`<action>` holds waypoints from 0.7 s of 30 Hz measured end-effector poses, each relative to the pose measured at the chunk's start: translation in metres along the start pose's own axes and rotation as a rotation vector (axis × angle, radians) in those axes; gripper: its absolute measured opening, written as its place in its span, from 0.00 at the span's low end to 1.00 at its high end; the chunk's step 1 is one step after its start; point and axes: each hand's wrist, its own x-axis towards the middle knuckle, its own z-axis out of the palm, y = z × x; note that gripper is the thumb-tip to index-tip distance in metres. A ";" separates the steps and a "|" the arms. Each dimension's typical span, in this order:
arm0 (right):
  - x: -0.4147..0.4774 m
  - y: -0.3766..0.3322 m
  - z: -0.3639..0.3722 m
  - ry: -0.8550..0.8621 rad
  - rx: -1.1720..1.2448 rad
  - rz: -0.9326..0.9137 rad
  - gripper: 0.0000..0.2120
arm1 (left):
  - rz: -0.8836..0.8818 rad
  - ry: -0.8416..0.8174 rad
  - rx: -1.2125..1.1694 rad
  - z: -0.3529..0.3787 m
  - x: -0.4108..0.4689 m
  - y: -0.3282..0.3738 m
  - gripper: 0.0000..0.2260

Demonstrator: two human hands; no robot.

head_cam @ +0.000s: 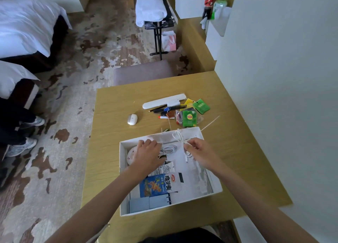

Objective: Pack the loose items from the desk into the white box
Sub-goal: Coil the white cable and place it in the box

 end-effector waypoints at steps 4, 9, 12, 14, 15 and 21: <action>0.003 0.000 0.007 -0.026 -0.164 0.000 0.10 | 0.000 -0.076 0.097 0.010 0.009 0.005 0.19; 0.012 -0.001 0.017 0.006 -0.421 -0.098 0.09 | 0.103 0.033 0.105 0.003 0.008 0.001 0.12; 0.022 0.001 0.016 0.051 -0.491 -0.175 0.09 | 0.174 0.161 0.085 -0.016 -0.007 -0.006 0.09; 0.029 0.002 0.017 0.055 -0.554 -0.206 0.09 | 0.174 0.268 0.015 -0.028 -0.026 -0.016 0.09; 0.033 0.002 0.018 0.053 -0.592 -0.219 0.08 | 0.173 0.319 -0.028 -0.031 -0.036 -0.020 0.10; 0.055 -0.002 0.043 -0.037 -0.660 -0.288 0.05 | 0.125 0.418 -0.202 -0.034 -0.078 -0.039 0.07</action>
